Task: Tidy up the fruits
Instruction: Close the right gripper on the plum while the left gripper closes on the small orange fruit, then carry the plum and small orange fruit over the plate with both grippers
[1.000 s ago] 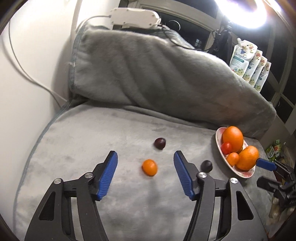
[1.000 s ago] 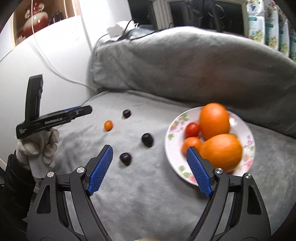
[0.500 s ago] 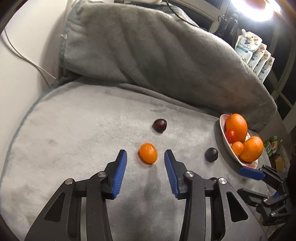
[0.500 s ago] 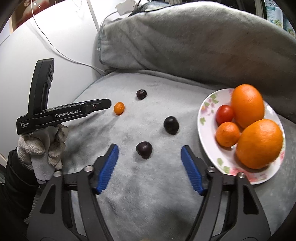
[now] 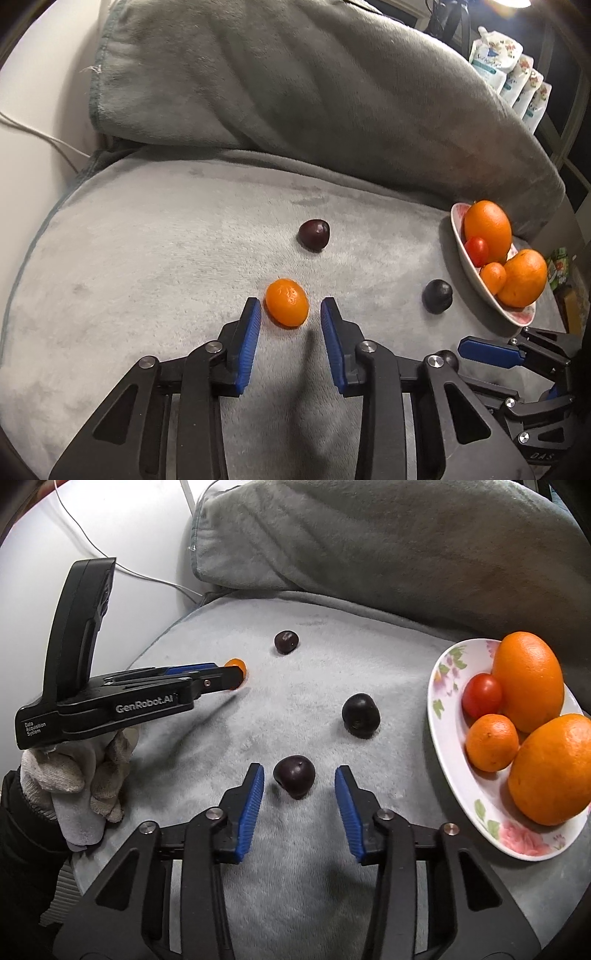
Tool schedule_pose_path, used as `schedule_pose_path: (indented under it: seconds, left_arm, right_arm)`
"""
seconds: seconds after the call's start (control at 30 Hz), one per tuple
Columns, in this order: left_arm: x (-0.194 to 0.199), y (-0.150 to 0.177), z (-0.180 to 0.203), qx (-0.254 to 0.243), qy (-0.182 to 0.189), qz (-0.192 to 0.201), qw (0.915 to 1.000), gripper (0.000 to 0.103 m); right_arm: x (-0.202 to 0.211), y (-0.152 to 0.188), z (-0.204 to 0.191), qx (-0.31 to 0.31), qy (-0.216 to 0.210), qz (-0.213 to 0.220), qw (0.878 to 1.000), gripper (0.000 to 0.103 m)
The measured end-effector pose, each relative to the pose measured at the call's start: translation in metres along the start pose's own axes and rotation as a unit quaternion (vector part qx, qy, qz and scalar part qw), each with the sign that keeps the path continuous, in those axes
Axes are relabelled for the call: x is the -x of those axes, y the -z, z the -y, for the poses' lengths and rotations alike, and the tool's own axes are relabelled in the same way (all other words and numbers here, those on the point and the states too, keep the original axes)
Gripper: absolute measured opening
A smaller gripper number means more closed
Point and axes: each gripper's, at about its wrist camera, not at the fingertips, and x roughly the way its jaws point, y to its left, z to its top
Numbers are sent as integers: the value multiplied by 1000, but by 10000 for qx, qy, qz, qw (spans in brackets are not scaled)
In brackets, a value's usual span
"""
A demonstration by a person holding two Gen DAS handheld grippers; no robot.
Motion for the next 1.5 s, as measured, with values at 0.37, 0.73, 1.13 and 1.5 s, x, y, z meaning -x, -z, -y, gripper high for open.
schedule_pose_path:
  seconds: [0.37, 0.73, 1.13, 1.5]
  left_arm:
    - [-3, -1, -4, 100, 49, -34, 9999, 21]
    - [15, 4, -5, 181, 96, 146, 9997, 20]
    - [23, -6, 28, -50, 425, 268, 9987, 20]
    - [19, -13, 68, -318, 783, 268, 9961, 20]
  right_arm:
    - [-10, -4, -4, 132, -14, -128, 9998, 28]
    - [3, -4, 1, 9, -71, 20, 10000, 25]
    - [59, -5, 30, -112, 208, 543, 9982, 25]
    - [108, -3, 79, -495, 615, 966, 9922, 25]
